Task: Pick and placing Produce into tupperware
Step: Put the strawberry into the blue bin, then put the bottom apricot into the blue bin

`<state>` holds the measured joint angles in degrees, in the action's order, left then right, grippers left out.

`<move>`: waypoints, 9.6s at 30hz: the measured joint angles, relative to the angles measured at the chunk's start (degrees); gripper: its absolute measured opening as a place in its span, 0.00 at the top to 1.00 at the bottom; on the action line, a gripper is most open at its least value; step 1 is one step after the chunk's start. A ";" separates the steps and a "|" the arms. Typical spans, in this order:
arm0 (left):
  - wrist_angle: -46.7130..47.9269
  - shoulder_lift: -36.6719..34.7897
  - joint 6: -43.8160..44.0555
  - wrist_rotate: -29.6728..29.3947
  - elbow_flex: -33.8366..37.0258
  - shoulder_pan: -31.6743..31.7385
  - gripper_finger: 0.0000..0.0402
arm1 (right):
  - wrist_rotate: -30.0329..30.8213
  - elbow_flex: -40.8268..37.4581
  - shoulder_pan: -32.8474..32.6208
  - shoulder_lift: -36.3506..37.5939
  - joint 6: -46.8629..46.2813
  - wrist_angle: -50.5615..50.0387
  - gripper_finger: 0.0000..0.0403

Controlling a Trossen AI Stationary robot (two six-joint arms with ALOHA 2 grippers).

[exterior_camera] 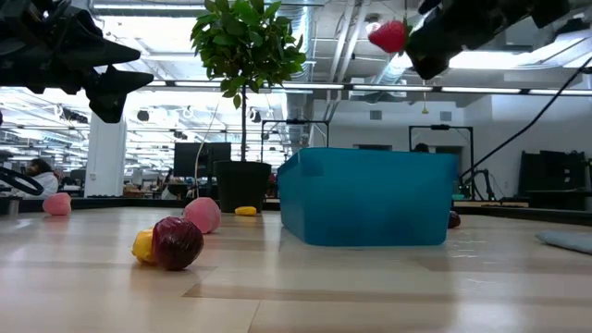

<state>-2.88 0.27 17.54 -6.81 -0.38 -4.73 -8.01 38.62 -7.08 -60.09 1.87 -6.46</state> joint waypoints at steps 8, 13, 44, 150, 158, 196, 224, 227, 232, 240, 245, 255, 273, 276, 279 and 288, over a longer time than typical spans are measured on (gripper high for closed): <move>-0.04 0.00 0.00 -0.07 0.02 0.00 0.55 | 0.52 -4.47 7.60 11.50 2.55 3.46 0.95; -0.04 0.00 -0.16 -0.09 0.01 0.00 0.55 | 0.06 -9.04 11.02 19.27 1.07 4.05 0.95; 0.00 0.00 0.52 0.13 0.00 -0.02 0.55 | -0.81 -33.26 13.56 55.86 -10.88 7.19 0.95; -0.67 0.00 -3.60 -4.57 0.02 0.00 0.55 | 17.36 -27.87 1.90 26.17 -3.87 20.47 0.95; -0.67 -0.01 -5.17 -4.57 0.02 0.00 0.55 | 13.92 -21.31 -2.18 11.37 -6.59 25.32 0.95; -0.37 -0.02 -3.43 -2.30 0.01 -0.02 0.55 | 3.53 3.62 -0.39 -32.32 -13.49 17.86 0.92; -0.51 -0.02 3.20 -2.88 0.01 0.00 0.55 | -0.77 3.31 5.37 -11.04 0.24 18.47 0.84; -0.50 0.00 3.14 -2.82 0.02 0.00 0.55 | -0.75 3.31 6.85 -4.55 1.68 15.04 0.84; -0.52 -0.02 3.19 -3.07 0.01 0.00 0.55 | -0.76 3.31 8.72 6.14 2.77 7.17 0.84; -0.54 -0.02 3.19 -3.15 0.02 0.00 0.55 | -0.74 3.27 12.13 21.61 4.61 -2.88 0.84; -0.57 -0.01 3.19 -3.20 0.02 0.00 0.55 | -0.74 -0.63 14.60 29.86 3.35 -3.82 0.84; -0.57 -0.02 3.17 -3.04 0.02 0.00 0.55 | -0.71 -13.67 15.83 47.40 -3.26 -0.92 0.84; -0.59 0.00 2.88 -3.59 0.00 0.00 0.55 | 2.49 -34.69 15.46 59.03 -6.63 8.62 0.84; -0.59 -0.01 2.89 -3.61 0.02 0.00 0.55 | 2.04 -37.78 14.95 59.03 -6.47 12.50 0.84; -0.64 0.00 3.27 -4.18 0.01 0.00 0.55 | 2.11 -38.25 14.22 58.98 -6.85 10.64 0.84; -0.87 0.00 2.86 -6.03 0.01 0.00 0.55 | 3.00 -38.26 13.61 58.99 -14.98 9.88 0.84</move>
<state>-3.75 0.27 20.40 -12.84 -0.37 -4.73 -5.01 0.36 6.53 -1.10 -13.12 3.42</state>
